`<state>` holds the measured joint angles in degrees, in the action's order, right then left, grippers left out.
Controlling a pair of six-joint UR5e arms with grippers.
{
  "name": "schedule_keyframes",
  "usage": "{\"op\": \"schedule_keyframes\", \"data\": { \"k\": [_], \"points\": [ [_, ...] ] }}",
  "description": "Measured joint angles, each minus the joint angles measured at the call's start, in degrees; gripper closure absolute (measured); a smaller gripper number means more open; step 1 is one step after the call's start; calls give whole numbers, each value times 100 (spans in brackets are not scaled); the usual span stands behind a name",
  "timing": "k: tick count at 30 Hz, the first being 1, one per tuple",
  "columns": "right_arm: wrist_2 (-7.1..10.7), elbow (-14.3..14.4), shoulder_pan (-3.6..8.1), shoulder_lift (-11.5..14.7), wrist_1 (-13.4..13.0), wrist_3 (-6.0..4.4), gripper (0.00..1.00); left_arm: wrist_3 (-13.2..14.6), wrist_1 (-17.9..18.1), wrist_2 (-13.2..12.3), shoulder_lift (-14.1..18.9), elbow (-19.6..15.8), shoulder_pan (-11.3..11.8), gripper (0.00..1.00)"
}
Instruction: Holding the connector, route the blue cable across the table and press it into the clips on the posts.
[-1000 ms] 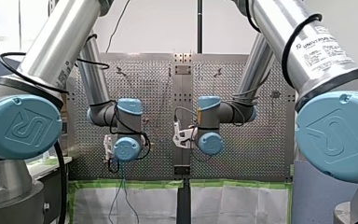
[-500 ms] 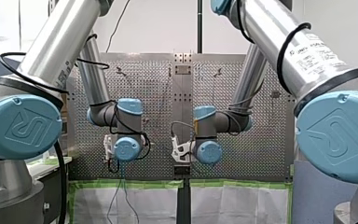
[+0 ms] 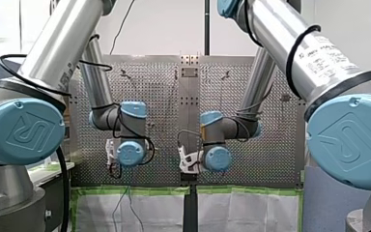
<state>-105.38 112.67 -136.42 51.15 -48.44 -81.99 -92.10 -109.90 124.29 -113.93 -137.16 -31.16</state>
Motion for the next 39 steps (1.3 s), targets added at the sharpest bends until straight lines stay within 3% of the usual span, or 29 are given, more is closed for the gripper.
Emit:
{"op": "schedule_keyframes", "data": {
  "k": [6, 13, 19, 26, 31, 39],
  "points": [
    [-7, -229, -18, 235, 239, -201, 100, 189, -286, 232, 289, -11, 77, 100],
    [289, -517, -1, 574, 577, -489, 100, 236, -638, 570, 642, 59, 188, 100],
    [587, -776, -30, 874, 877, -493, 100, 232, -974, 893, 978, 209, 259, 100],
    [914, -982, -90, 1202, 1201, -473, 100, 152, -1323, 1011, 1327, 441, 343, 100],
    [1126, -1089, -145, 1455, 1320, -519, 100, 56, -1609, 1066, 1609, 601, 393, 100],
    [1282, -1351, -198, 1799, 1432, -667, 100, 36, -2018, 1168, 2021, 674, 504, 100]
  ]
}}
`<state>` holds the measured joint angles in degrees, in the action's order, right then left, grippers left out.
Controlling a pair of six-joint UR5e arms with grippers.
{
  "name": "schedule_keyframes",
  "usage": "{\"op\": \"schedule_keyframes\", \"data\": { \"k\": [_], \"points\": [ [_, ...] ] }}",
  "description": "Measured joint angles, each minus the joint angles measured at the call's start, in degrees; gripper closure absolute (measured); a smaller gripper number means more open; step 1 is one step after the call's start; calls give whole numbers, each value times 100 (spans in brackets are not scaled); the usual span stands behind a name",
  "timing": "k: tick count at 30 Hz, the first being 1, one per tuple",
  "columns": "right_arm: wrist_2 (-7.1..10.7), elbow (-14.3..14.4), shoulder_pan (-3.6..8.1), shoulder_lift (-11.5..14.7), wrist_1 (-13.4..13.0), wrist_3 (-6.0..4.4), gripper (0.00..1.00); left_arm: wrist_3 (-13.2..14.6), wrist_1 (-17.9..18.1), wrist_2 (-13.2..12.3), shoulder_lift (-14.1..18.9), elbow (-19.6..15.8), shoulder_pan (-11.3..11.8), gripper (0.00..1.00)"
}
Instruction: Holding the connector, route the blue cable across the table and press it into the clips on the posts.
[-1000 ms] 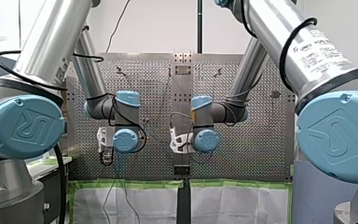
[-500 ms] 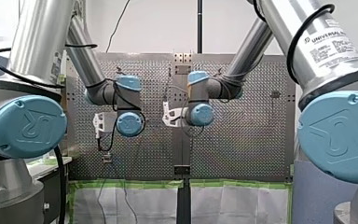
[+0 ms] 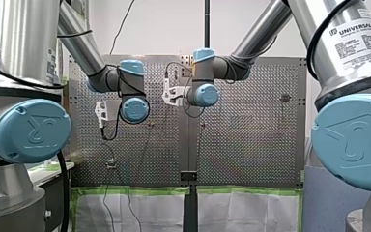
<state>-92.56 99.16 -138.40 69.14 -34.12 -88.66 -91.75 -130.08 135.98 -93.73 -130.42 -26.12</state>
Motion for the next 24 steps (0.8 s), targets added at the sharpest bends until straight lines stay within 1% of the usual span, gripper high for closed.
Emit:
{"op": "schedule_keyframes", "data": {
  "k": [2, 5, 10, 15, 19, 24],
  "points": [
    [27, -92, -13, 31, 22, -52, 100, -4, -101, 19, 101, 19, 47, 100],
    [76, -240, -25, -8, 84, -118, 100, -11, -232, 31, 234, 82, 117, 100],
    [103, -473, -62, -147, 246, -149, 100, -45, -499, 31, 497, 261, 248, 100],
    [119, -641, -101, -188, 363, -173, 100, -75, -733, 20, 734, 429, 374, 100],
    [191, -847, -131, -192, 559, -216, 100, -79, -941, -8, 911, 576, 481, 100],
    [244, -1093, -162, -196, 805, -310, 100, -80, -1052, -109, 973, 674, 609, 100]
  ]
}}
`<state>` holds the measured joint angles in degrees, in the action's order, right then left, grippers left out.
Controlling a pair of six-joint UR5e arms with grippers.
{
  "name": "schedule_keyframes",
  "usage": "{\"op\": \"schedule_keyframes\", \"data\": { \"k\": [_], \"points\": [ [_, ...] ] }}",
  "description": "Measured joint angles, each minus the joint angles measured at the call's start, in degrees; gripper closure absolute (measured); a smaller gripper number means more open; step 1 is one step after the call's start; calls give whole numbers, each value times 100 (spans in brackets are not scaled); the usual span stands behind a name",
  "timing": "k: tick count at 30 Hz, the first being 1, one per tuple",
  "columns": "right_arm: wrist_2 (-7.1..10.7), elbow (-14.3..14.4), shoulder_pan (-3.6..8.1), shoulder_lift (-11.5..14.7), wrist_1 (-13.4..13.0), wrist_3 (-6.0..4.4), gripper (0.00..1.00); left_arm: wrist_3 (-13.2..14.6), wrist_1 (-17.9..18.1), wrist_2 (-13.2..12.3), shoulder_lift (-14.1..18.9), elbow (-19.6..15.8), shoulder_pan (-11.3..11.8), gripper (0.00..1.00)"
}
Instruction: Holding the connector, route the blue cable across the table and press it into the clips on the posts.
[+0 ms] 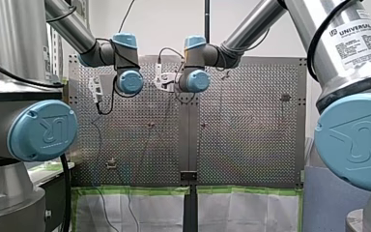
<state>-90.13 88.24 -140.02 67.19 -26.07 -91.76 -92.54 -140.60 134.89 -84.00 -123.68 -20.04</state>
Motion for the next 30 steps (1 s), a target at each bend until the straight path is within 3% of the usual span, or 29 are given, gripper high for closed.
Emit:
{"op": "schedule_keyframes", "data": {
  "k": [7, 15, 30],
  "points": [
    [36, -356, -60, -7, 271, -105, 100, -97, -55, -344, 9, 19, 323, 100],
    [59, -762, -82, -63, 383, -274, 100, -173, -27, -732, 8, 42, 712, 100],
    [75, -1522, -142, -647, 781, -373, 100, -390, -79, -1529, -251, 520, 1532, 100]
  ]
}}
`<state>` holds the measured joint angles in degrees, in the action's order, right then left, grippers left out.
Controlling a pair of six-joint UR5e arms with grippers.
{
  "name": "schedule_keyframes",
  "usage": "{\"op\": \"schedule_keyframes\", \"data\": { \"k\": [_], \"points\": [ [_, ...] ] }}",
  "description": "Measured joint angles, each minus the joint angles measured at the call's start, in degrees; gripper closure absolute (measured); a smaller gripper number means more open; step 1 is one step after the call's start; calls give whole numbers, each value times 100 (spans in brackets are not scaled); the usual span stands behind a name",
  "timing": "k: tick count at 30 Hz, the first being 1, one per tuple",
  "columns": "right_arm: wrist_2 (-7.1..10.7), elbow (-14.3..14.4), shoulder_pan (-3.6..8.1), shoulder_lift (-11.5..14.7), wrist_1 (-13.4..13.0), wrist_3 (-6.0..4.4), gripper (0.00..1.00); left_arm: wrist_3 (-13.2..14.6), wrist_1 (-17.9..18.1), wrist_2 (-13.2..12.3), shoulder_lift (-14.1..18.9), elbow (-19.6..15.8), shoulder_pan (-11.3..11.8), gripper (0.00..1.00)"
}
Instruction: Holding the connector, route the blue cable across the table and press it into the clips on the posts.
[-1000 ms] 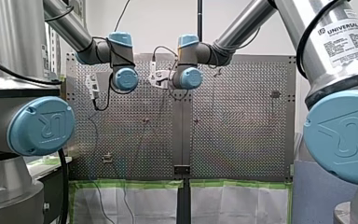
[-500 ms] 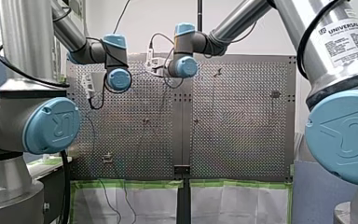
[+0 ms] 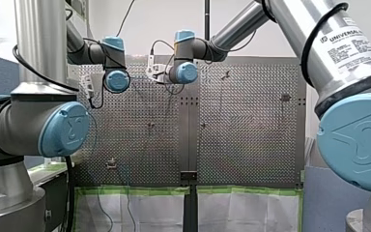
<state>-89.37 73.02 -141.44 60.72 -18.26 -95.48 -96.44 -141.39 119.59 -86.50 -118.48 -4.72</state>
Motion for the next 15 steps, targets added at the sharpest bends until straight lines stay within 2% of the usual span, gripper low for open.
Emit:
{"op": "schedule_keyframes", "data": {
  "k": [10, 15],
  "points": [
    [82, -541, -13, -155, 232, -175, 100, -106, -110, -177, -102, 344, 254, 100],
    [93, -790, -3, -259, 351, -207, 100, -168, -146, -301, -112, 429, 332, 100]
  ]
}}
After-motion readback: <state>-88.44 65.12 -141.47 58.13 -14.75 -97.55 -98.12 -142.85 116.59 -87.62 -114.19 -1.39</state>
